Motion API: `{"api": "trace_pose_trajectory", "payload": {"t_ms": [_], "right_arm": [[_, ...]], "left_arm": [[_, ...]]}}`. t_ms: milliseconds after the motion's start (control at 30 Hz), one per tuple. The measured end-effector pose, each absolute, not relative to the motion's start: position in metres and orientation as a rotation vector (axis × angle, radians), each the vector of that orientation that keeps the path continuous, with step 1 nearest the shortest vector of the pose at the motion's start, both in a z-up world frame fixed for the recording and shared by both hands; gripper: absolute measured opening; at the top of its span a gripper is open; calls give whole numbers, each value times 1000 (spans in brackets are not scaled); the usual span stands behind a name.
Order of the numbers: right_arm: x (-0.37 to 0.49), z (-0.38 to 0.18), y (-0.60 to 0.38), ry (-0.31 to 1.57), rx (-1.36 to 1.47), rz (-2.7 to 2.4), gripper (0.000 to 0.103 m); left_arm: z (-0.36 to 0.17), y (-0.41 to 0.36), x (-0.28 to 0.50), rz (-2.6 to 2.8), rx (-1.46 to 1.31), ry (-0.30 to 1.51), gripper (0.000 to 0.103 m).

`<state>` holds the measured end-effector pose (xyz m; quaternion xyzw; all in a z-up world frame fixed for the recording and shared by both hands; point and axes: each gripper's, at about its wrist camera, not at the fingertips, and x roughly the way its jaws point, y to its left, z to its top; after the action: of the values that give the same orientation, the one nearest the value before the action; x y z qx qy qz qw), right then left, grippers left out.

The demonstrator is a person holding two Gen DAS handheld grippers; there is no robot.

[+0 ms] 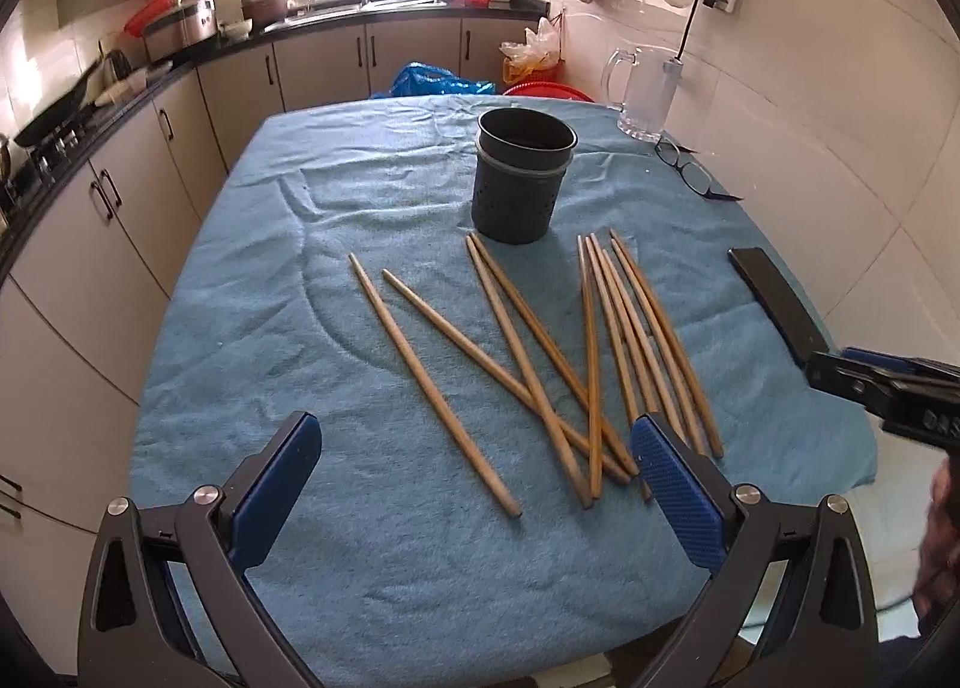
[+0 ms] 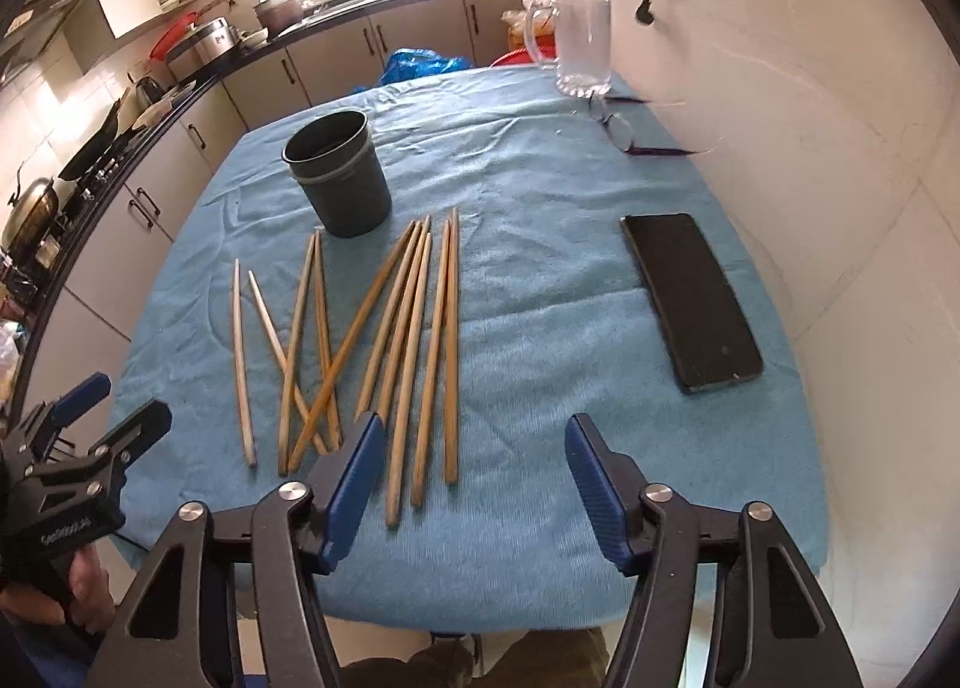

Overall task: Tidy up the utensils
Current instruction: 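Close the left gripper on one chopstick while the right gripper grasps another chopstick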

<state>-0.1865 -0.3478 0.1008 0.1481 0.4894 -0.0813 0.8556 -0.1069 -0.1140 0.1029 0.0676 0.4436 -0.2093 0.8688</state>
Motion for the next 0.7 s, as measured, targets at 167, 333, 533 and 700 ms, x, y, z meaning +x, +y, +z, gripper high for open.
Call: {"api": "trace_pose_trajectory", "payload": {"t_ms": [167,333,533,700], "right_arm": [[-135,77,-373,1102,431,-73,44],[-81,53,-386,1160,519,-24,27],[-26,15,-393,1259,523,-12,18],[-6,-8,-399,1312,575,-13,13]], "left_arm": [[99,-115,-96,-435,108,974,76],[98,-108,-93,-405,87,989,62],[98,-91,-93,-357,60,999,58],[96,-81,-90,-322,36,1014,58]]}}
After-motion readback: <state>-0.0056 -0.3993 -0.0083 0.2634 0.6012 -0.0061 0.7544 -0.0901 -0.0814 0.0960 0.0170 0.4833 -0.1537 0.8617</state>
